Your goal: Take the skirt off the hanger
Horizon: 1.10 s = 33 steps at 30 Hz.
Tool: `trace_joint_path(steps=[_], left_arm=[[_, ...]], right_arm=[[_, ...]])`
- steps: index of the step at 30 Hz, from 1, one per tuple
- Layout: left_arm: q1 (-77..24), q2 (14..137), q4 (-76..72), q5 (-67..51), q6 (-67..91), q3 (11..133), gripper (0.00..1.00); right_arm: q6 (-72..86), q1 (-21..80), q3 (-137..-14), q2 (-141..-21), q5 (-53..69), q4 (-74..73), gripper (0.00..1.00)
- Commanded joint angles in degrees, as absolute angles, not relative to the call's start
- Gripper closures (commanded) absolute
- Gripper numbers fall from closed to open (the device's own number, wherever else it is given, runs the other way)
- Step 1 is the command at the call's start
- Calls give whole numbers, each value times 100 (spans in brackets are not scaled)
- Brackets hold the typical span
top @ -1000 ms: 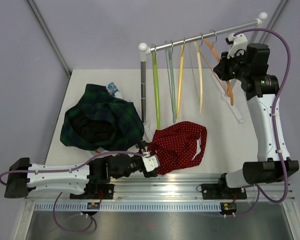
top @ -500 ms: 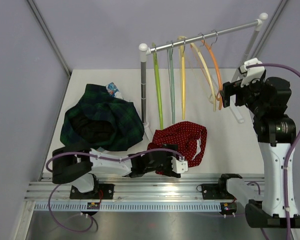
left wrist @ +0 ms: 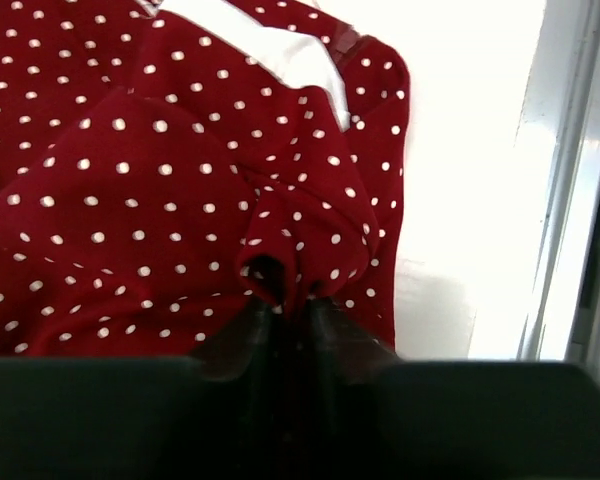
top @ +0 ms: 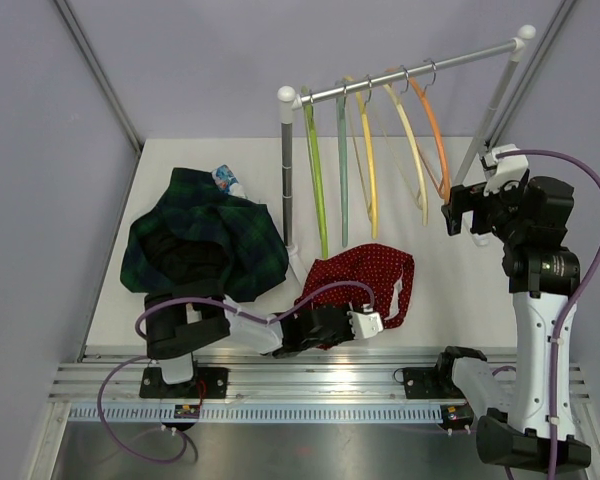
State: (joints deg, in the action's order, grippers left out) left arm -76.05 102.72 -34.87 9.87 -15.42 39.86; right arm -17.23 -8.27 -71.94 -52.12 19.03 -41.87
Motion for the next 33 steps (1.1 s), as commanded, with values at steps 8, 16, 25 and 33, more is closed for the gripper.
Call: trace_joint_path(steps=[8,16,25,33], left_arm=[[-8506,7529,-2280,1344,-1890,4007,100],[-8727,5047,1329,2327,-1258,4262,100],[-8728,3437,2392,4806,-2159,5782,100],[-8658,3657,-265,6662,-5697,6828,100]], right_arm=[[-1504,-932,-6847,-4896,1891,-3973,0],[-871,-1072,-6671,-4887,1152,-3648,0],[-650,-1230,-6443,-4904,1028,-3366,0],[-589,-1310,-6302,-4895,1107,-3278,0]])
